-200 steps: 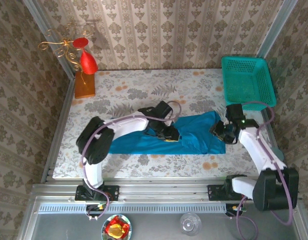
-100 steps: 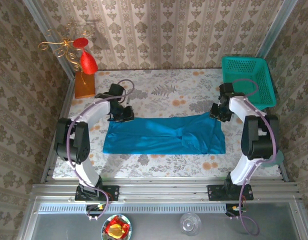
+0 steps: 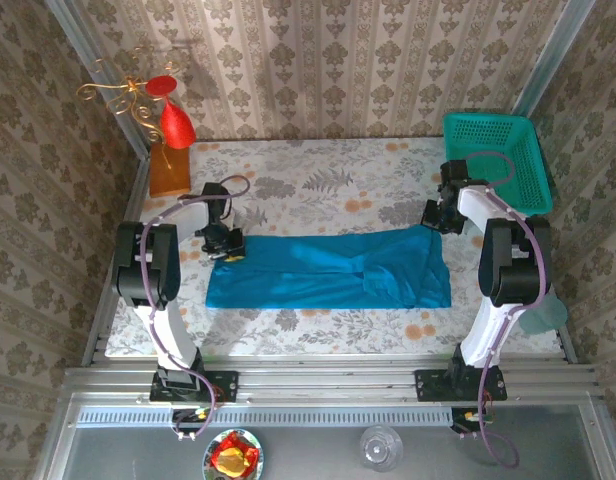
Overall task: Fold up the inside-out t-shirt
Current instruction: Smooth out the T-shirt at the center of the table.
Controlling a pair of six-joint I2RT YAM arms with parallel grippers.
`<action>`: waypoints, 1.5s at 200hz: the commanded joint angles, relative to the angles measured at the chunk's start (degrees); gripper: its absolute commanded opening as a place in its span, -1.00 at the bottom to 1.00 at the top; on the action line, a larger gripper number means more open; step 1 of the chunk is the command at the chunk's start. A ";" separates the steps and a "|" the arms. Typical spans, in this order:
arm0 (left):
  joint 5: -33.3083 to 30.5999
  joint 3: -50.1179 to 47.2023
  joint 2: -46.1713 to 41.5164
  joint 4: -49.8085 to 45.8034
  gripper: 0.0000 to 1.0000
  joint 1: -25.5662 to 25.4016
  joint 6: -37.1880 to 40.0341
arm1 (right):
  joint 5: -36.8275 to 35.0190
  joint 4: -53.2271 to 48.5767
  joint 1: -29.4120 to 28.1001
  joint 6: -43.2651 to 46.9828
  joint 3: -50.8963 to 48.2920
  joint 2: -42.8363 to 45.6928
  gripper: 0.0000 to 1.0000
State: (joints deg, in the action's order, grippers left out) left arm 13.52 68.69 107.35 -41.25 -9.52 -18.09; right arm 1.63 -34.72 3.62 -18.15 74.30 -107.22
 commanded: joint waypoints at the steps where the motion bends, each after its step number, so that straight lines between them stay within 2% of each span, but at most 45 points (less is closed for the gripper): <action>1: -2.36 -2.22 -1.07 -1.05 -0.69 1.20 1.61 | -1.62 -2.95 -0.08 0.10 0.17 0.42 -0.99; 64: -8.83 -3.40 -1.77 -1.20 -0.69 5.09 2.35 | 3.74 -4.06 -3.25 0.40 -1.21 7.81 -0.58; 94: -9.10 -2.01 -2.05 -1.67 -0.69 6.66 2.44 | 3.66 -5.52 -6.30 1.93 0.40 5.15 -0.42; 128: -8.73 -1.46 -2.06 -1.90 -0.69 7.15 2.53 | 3.00 -5.61 -7.64 2.55 2.47 -0.42 -0.37; 164: -8.33 -1.88 -2.14 -1.67 -0.69 7.15 2.44 | -0.83 -6.36 -7.82 2.63 4.16 -4.53 -0.35; 179: -8.23 -1.93 -2.19 -1.64 -0.69 7.16 2.44 | -1.79 -6.33 -7.84 2.61 4.27 -5.14 -0.48; 206: -8.45 -2.30 -2.82 -1.55 -0.69 7.15 2.18 | -7.14 -7.85 -7.76 2.32 4.80 -4.09 -1.00; 220: -8.76 -2.67 -3.19 -1.49 -0.69 7.15 2.01 | -12.04 -9.13 -7.25 1.40 5.04 -2.81 -1.00; 244: -8.49 -3.44 -3.72 -0.90 -0.69 7.15 1.75 | -15.25 -11.20 -6.34 1.39 6.43 -3.37 -1.00; 280: -6.87 -5.37 -7.66 2.42 -0.69 5.98 1.65 | -12.62 -12.75 -6.72 2.04 8.36 -6.40 -1.00; 300: -6.34 -5.45 -12.31 3.29 -0.62 5.39 1.22 | -13.22 -13.91 -8.19 1.47 8.60 -4.22 -0.51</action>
State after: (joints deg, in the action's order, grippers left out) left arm 7.53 63.53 101.41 -39.20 -3.64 -16.84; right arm -8.01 -44.71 -3.60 -16.53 81.19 -112.18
